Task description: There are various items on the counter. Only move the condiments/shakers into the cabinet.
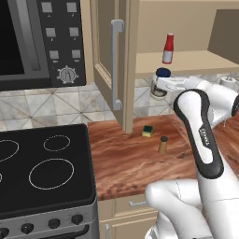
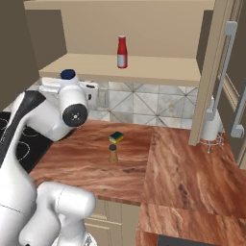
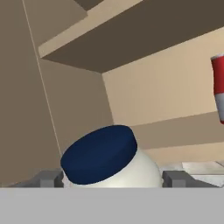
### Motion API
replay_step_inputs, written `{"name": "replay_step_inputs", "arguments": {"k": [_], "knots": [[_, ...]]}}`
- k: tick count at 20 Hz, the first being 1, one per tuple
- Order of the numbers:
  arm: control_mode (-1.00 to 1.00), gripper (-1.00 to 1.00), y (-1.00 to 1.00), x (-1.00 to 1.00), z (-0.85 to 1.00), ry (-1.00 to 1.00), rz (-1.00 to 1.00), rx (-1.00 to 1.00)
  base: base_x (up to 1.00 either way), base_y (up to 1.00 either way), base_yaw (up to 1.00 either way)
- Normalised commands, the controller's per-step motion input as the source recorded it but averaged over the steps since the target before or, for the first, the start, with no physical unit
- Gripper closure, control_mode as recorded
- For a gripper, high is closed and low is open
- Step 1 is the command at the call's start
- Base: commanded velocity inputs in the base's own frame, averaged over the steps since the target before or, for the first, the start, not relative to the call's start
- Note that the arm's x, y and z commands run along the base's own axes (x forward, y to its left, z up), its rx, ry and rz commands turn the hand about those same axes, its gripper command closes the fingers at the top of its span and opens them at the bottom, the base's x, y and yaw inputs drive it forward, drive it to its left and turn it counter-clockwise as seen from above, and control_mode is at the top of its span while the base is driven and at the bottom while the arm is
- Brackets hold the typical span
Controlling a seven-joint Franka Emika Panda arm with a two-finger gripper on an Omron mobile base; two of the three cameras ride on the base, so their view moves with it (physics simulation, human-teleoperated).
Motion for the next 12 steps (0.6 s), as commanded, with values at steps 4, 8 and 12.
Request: {"name": "replay_step_inputs", "arguments": {"k": [4, 8, 12], "knots": [[-1.0, 1.0, 0.04, -0.33, 1.0, 0.13, -0.27, 0.01, 0.0, 0.0, 0.0], [-1.0, 1.0, 0.19, -0.05, 1.0, 0.1, -0.23, 0.0, 0.0, 0.0, 0.0], [-1.0, 1.0, 0.19, 0.13, 0.45, 0.12, -0.05, 0.0, 0.0, 0.0, 0.0]]}}
